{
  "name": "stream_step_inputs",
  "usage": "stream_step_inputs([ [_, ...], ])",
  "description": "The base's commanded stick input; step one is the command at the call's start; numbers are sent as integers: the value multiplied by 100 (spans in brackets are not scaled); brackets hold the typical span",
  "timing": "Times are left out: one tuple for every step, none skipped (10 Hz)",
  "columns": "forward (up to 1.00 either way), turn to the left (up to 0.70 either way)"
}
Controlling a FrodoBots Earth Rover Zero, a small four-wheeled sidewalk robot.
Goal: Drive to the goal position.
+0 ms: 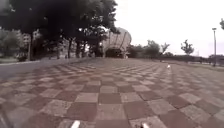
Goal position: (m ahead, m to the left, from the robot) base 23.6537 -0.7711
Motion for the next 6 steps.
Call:
stream_step_inputs([
  [70, 0],
  [70, 0],
  [70, 0],
  [70, 0],
  [70, 0],
  [70, 0],
])
